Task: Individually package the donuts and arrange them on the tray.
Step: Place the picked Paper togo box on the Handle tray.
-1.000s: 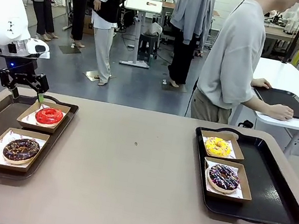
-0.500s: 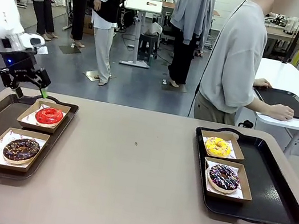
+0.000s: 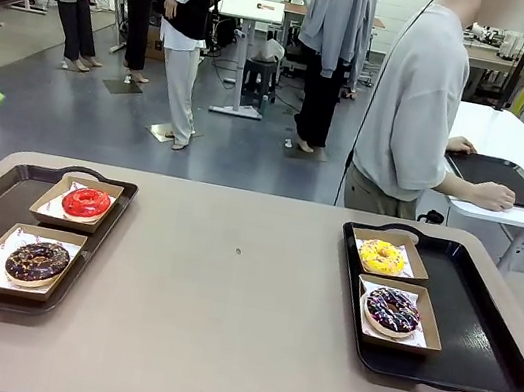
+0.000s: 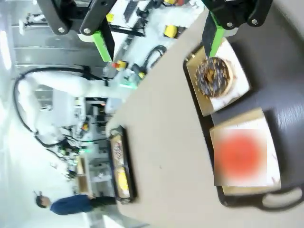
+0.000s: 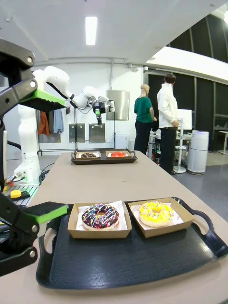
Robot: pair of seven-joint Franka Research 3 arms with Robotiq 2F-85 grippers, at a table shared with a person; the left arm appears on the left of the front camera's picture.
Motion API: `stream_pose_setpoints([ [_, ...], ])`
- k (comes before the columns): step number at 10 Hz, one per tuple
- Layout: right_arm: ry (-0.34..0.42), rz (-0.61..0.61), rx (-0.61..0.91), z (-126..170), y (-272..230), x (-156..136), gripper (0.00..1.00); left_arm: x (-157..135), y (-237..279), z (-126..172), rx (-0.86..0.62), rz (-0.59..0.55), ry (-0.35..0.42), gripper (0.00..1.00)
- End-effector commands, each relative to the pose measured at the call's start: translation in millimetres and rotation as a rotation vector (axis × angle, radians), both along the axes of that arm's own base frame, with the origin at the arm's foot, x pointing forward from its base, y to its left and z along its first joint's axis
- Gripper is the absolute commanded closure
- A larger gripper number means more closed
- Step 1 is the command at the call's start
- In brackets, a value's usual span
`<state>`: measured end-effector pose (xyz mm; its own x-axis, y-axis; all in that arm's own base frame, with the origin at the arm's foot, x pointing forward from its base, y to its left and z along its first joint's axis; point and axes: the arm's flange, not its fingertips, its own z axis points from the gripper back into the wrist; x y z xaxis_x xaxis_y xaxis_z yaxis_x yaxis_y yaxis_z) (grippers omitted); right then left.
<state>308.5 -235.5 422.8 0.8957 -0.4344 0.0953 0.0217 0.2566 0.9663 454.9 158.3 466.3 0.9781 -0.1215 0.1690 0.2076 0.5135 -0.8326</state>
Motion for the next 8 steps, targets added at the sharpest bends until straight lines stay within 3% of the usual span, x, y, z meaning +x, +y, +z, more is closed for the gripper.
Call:
stream_pose_setpoints([
  [1, -0.008, -0.016, -0.003, 0, 3, -2, 0.00, -10, 34, -31, -0.138, 0.079, 0.047, 0.03],
  [4, -0.008, -0.016, -0.003, 0, 3, -2, 0.00, -44, 83, -72, -0.306, 0.181, 0.049, 0.03],
  [8, -0.008, -0.016, -0.003, 0, 3, -2, 0.00, -61, 105, -97, -0.351, 0.215, 0.057, 0.03],
])
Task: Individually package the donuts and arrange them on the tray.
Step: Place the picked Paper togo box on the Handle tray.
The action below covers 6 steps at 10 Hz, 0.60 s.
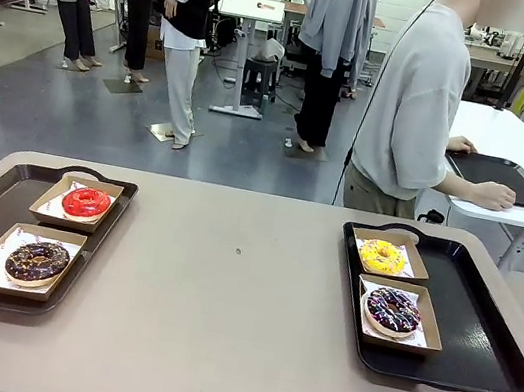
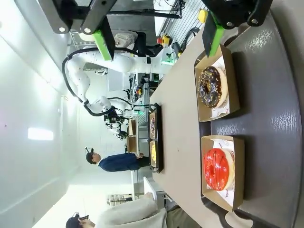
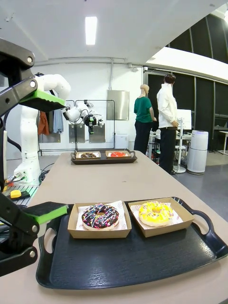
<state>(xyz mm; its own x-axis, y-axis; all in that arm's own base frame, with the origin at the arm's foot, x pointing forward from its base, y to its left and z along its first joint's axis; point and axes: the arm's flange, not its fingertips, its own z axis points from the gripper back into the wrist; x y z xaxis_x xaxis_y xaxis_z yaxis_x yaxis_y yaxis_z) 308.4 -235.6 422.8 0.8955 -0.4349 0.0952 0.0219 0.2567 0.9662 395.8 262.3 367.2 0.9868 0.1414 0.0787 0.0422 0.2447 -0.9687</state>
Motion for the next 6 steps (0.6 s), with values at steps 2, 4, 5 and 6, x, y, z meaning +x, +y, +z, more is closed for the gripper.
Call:
stream_pose_setpoints([
  [2, -0.008, -0.015, -0.003, -0.3, 2.8, -1.7, 0.00, 0.0, 0.0, 0.0, 0.000, 0.000, 0.000, 0.03],
  [4, -0.008, -0.015, -0.003, -0.3, 2.8, -1.7, 0.00, 0.0, 0.0, 0.0, 0.000, 0.000, 0.000, 0.03],
  [5, -0.008, -0.015, -0.003, -0.3, 2.8, -1.7, 0.00, 0.0, 0.0, 0.0, 0.000, 0.000, 0.000, 0.03],
  [6, -0.008, -0.015, -0.003, -0.3, 2.8, -1.7, 0.00, 0.0, 0.0, 0.0, 0.000, 0.000, 0.000, 0.03],
])
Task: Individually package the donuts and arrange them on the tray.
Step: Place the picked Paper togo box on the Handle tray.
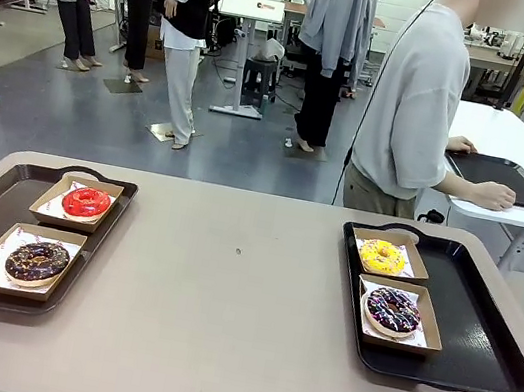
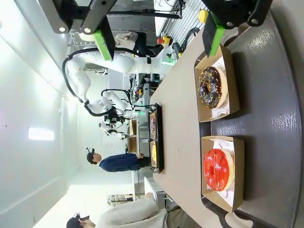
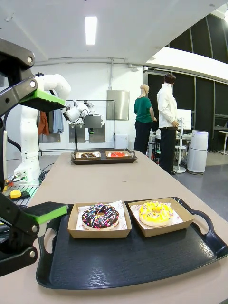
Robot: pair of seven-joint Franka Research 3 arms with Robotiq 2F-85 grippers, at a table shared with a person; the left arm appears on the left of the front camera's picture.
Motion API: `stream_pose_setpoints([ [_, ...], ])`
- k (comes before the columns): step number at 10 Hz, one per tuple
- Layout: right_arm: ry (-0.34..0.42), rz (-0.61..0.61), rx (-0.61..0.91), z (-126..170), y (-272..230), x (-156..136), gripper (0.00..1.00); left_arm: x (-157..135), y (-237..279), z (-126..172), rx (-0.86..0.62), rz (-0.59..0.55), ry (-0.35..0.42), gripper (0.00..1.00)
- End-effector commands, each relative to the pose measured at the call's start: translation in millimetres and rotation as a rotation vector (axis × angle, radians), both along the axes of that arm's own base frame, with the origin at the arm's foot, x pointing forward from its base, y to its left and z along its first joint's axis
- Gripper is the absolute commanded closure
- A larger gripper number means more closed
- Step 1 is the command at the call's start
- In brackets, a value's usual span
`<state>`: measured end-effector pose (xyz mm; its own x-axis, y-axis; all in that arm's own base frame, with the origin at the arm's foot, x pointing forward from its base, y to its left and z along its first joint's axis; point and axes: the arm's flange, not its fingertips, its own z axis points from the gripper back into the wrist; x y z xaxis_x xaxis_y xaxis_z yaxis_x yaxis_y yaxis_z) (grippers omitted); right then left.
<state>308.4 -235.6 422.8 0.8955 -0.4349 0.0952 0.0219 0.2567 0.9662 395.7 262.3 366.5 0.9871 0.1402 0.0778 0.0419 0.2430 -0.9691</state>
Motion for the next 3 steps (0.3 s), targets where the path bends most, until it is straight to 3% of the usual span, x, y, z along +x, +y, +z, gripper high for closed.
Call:
stream_pose_setpoints([
  [1, -0.008, -0.015, -0.003, -0.3, 2.8, -1.7, 0.00, 0.1, 0.1, 0.7, 0.002, 0.001, -0.001, 0.03],
  [3, -0.008, -0.015, -0.003, -0.3, 2.8, -1.7, 0.00, 0.1, 0.1, 0.7, 0.002, 0.001, -0.001, 0.03],
])
